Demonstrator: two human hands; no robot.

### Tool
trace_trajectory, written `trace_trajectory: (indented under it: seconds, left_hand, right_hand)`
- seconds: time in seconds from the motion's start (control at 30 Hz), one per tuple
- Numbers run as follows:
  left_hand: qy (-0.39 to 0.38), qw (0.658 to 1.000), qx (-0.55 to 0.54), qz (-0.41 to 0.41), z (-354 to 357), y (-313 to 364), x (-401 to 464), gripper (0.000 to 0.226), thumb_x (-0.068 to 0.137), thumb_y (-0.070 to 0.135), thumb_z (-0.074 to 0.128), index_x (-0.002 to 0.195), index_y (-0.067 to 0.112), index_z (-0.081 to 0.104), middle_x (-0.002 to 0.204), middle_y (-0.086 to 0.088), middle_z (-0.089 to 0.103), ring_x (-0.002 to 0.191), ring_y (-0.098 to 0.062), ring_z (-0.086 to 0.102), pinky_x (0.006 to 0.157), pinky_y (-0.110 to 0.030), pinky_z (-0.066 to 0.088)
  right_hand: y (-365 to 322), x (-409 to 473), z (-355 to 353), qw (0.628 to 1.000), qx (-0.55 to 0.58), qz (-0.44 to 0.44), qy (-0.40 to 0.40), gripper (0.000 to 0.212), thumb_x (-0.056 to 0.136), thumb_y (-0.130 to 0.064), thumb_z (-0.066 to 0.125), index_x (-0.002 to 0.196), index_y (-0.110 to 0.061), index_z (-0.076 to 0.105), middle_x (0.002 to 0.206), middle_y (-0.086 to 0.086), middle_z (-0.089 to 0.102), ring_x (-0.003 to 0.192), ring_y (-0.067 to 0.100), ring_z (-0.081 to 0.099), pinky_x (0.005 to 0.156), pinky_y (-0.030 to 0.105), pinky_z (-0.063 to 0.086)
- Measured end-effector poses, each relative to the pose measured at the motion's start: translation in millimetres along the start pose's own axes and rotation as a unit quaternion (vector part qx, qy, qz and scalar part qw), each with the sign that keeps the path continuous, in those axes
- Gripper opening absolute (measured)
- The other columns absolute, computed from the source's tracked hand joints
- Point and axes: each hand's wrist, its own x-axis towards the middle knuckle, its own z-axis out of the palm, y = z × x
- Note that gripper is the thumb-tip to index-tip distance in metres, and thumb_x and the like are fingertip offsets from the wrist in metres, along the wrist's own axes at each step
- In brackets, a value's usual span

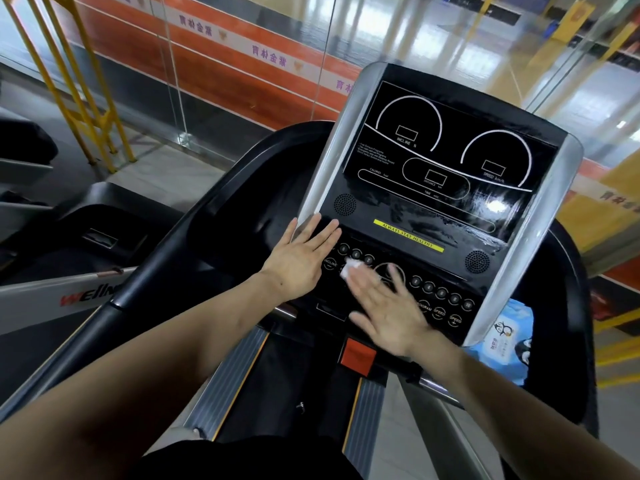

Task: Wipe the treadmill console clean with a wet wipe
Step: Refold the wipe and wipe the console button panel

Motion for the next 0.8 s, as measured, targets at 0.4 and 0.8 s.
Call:
trace_trajectory:
  seconds: [0.4, 0.8]
  left_hand:
    - [0.009, 1.000, -0.002, 0.007, -12, 12, 8, 0.075, 0.105, 0.021, 0.037, 0.164, 0.020, -0.009, 0.172, 0.005, -0.017, 0.158, -0.027, -0.020, 0.129, -0.053, -0.007]
    - [-0.019, 1.000, 0.008, 0.003, -4, 28, 6, 0.078, 0.104, 0.021, 0.039, 0.164, 0.019, -0.010, 0.172, 0.003, -0.020, 0.158, -0.025, -0.021, 0.124, -0.049, -0.017]
  right_hand:
    - [23, -10, -6, 1.000, -0.006, -0.004, 0.003, 0.072, 0.111, -0.057, 0.013, 0.169, -0.016, 0.006, 0.178, 0.002, 0.003, 0.164, 0.018, -0.003, 0.130, 0.059, -0.009]
    - [32, -18, -8, 0.998, 0.007, 0.066, 0.020, 0.073, 0.110, -0.058, 0.010, 0.169, -0.016, 0.000, 0.178, -0.001, -0.004, 0.164, 0.015, -0.005, 0.131, 0.057, -0.006]
